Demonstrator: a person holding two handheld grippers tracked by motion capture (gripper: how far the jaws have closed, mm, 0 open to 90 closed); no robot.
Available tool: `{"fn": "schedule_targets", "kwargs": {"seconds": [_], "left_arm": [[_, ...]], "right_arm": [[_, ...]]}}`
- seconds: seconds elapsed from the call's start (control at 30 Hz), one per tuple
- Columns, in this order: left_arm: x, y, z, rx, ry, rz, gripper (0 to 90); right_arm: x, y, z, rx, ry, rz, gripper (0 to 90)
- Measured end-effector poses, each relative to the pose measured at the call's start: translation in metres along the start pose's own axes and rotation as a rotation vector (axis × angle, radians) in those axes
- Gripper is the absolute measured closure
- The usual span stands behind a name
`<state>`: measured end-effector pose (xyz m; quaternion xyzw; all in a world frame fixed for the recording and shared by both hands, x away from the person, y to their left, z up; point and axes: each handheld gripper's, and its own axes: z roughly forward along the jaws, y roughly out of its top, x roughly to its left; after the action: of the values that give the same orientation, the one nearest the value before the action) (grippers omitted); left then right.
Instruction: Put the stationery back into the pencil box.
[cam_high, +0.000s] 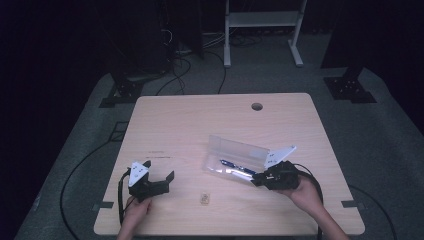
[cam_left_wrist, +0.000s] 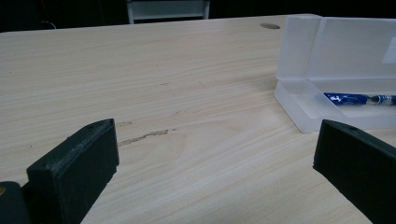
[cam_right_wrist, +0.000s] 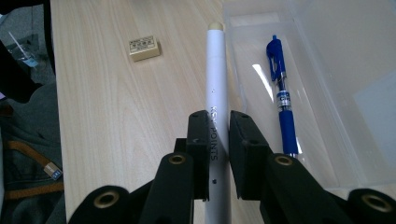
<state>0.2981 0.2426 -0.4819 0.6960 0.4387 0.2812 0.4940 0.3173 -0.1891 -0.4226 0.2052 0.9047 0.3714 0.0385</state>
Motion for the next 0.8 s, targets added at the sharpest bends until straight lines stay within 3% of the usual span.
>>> {"fn": "schedule_targets", "kwargs": {"seconds": [0.8], "left_arm": [[0.0,0.0,0.0,0.001,0.0,-0.001,0.0]], "right_arm": [[-0.004,0.017,0.001,0.015,-0.001,-0.008,78.3]]}}
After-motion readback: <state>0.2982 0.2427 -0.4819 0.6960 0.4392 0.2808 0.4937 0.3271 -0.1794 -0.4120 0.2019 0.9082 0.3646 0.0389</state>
